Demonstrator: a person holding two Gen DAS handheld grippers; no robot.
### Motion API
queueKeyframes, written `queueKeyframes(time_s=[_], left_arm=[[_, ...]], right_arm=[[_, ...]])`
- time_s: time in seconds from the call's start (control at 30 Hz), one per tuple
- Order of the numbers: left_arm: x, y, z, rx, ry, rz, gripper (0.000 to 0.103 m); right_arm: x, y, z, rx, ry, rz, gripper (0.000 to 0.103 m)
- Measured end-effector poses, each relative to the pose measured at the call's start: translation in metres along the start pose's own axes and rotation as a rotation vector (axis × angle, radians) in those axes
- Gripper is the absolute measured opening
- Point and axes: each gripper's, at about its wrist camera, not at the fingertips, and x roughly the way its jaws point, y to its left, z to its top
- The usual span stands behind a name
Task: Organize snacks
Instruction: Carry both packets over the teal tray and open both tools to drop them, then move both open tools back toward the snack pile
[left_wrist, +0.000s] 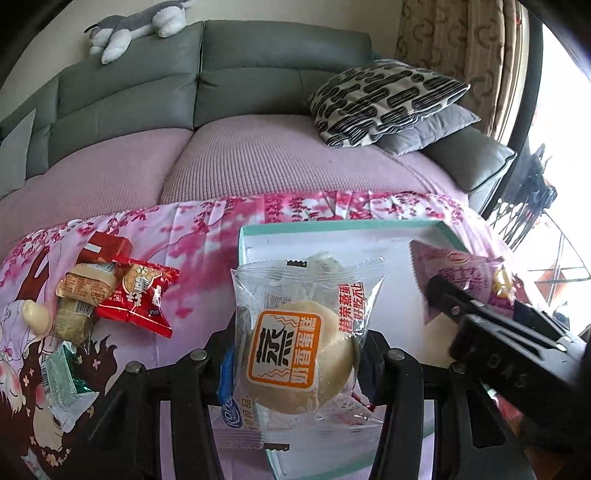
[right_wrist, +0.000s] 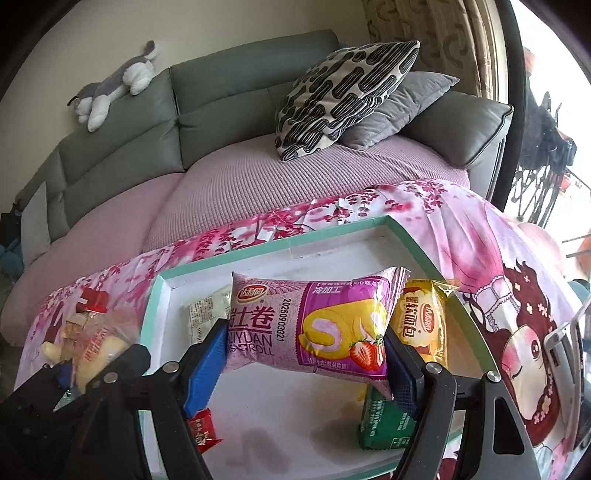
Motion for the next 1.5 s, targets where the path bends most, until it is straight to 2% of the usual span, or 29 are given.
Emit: queueKeyframes(time_s=[0.6, 0.67, 0.73, 0.97, 1.0, 1.13, 1.23, 1.37, 1.47, 1.5], left_arm=[[0.023, -0.011, -0.006, 0.036, 0.045, 0.041, 0.054], [0.025, -0.011, -0.005, 0.034, 0.053, 0.043, 0.059], [0.025, -0.011, -0.005, 0.035, 0.052, 0.048, 0.071], [0.020, -0.003, -0.002, -0.003, 0.065, 0.074, 0.077], [0.020, 0.000, -0.001, -0.013, 0.070, 0.088, 0.080], [0.015, 0.007, 0.001, -0.023, 0.059, 0.150, 0.082], [0.013, 0.013, 0.001, -0.050, 0.057, 0.170, 0.085], [0.011, 0.024, 0.001, -0.086, 0.048, 0.208, 0.090], [0.008, 0.034, 0.002, -0.126, 0.025, 0.250, 0.091], [0.006, 0.036, 0.002, -0.138, 0.017, 0.263, 0.094]], right_arm=[[0.009, -0.003, -0.002, -0.015, 0.006, -0.014, 0.081], [0.010, -0.002, -0.002, -0.023, 0.008, -0.020, 0.081], [0.010, -0.001, -0.003, -0.027, 0.009, -0.023, 0.081], [0.011, 0.000, -0.003, -0.028, 0.009, -0.028, 0.081], [0.011, 0.000, -0.003, -0.027, 0.008, -0.028, 0.082], [0.012, 0.000, -0.004, -0.020, 0.009, -0.020, 0.084], [0.012, 0.000, -0.003, -0.025, 0.012, -0.023, 0.084], [0.011, 0.000, -0.003, -0.034, 0.013, -0.030, 0.096], [0.009, 0.000, -0.002, -0.025, 0.011, -0.024, 0.097], [0.009, 0.001, -0.002, -0.026, 0.009, -0.022, 0.097]])
